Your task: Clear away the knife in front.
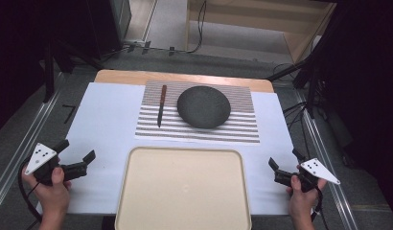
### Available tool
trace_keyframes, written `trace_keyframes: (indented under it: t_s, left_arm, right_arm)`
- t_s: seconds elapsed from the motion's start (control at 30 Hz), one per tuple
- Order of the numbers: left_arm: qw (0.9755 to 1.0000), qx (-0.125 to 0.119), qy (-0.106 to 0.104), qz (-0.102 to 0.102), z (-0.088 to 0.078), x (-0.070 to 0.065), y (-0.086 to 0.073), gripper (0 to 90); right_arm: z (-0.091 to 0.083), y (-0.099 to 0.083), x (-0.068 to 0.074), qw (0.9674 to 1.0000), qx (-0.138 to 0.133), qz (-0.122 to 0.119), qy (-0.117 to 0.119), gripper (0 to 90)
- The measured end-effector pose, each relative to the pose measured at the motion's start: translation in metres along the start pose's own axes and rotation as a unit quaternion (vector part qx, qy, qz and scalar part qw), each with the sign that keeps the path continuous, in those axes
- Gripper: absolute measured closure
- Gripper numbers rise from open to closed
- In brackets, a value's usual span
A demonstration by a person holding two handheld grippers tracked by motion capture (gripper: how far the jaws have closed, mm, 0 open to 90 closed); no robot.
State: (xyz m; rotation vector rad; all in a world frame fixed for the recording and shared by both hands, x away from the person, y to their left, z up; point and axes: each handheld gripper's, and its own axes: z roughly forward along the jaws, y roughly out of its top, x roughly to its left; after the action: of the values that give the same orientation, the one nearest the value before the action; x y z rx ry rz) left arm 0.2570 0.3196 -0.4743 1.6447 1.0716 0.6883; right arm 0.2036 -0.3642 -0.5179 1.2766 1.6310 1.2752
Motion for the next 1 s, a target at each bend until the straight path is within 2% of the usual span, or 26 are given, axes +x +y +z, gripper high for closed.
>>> trace_keyframes:
  t_s: [0.23,0.4,0.53,0.67,1.0]
  left_arm:
    - [0.9998,-0.002,-0.004,0.017,0.004,-0.015,0.013,0.0]
    - [0.9995,0.007,-0.015,0.026,0.011,-0.027,0.026,0.0]
    - [0.9994,0.008,-0.019,0.026,0.016,-0.029,0.033,0.0]
    - [0.9993,0.008,-0.02,0.03,0.026,-0.032,0.042,0.0]
    - [0.9985,0.018,-0.038,0.036,0.057,-0.046,0.073,0.0]
  right_arm:
    - [0.0,0.0,-0.001,1.0,-0.001,0.003,0.004,0.0]
    - [0.001,-0.001,0.0,1.0,0.001,-0.001,0.006,0.0]
    - [0.002,-0.001,0.001,1.0,0.003,-0.004,0.007,0.0]
    - [0.002,-0.001,0.002,0.9999,0.004,-0.009,0.008,0.0]
    - [0.002,-0.001,0.003,0.9999,0.005,-0.011,0.007,0.0]
